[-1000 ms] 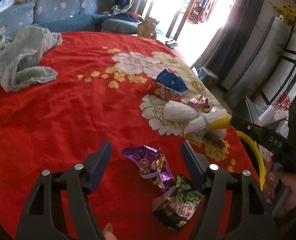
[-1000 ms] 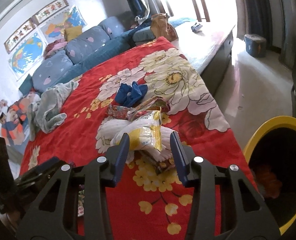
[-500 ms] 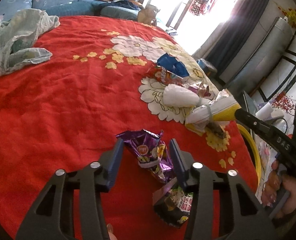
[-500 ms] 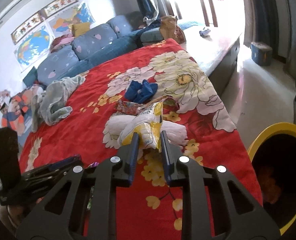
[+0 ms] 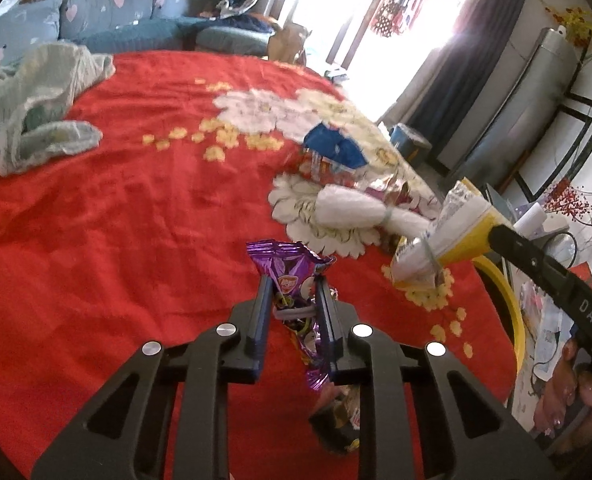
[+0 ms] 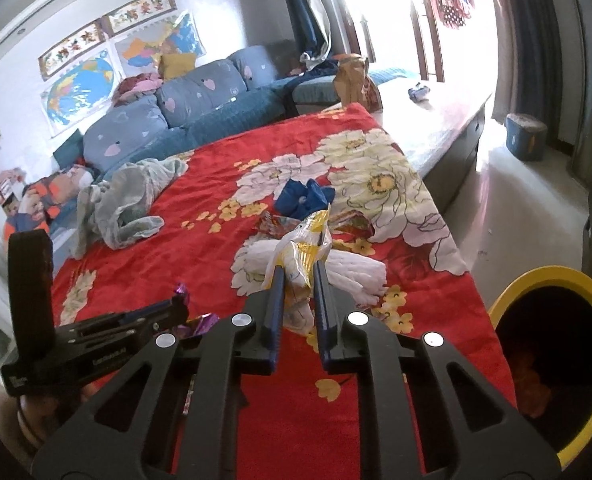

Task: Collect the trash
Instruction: 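Grasp the purple candy wrapper with the left tool while the right tool grasps the yellow-white wrapper, then carry the purple wrapper and yellow-white wrapper with both tools over the bin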

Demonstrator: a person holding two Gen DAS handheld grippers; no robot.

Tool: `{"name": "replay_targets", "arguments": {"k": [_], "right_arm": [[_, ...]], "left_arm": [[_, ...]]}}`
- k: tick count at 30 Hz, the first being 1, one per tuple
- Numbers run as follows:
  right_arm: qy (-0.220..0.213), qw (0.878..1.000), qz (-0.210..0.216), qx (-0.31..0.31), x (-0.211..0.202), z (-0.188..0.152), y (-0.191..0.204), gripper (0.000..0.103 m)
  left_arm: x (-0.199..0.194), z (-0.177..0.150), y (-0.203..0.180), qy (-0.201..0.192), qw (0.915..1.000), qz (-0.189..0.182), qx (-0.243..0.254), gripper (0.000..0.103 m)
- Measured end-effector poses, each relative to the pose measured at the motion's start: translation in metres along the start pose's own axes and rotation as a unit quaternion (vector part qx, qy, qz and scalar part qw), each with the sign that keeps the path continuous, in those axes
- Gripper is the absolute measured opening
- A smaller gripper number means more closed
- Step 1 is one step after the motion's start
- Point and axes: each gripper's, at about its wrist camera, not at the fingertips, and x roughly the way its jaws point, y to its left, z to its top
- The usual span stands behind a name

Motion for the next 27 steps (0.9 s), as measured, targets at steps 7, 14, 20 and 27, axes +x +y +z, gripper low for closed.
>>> {"name": "replay_targets", "arguments": {"k": [7, 14, 20, 27], "right_arm": [[-0.015, 1.0, -0.012, -0.004, -0.018, -0.001, 0.005, 0.009], [-0.033, 0.999, -0.02, 0.005, -0.035, 0.001, -0.003, 0.009], [-0.047, 0.998, -0.024, 0.018, -0.043, 0.003, -0.015, 0.008], [-0.064, 0.997, -0.035, 0.039, -0.056, 0.004, -0.037, 0.008]], "left_arm": [[-0.012, 0.01, -0.01, -0.019, 0.9997, -0.013, 0.008, 0.021], [-0.023, 0.016, -0.023, -0.038, 0.9988, -0.02, 0.024, 0.02], [-0.035, 0.019, -0.037, -0.055, 0.9974, -0.024, 0.041, 0.02], [-0.047, 0.021, -0.056, -0.069, 0.9953, -0.032, 0.06, 0.02]]}}
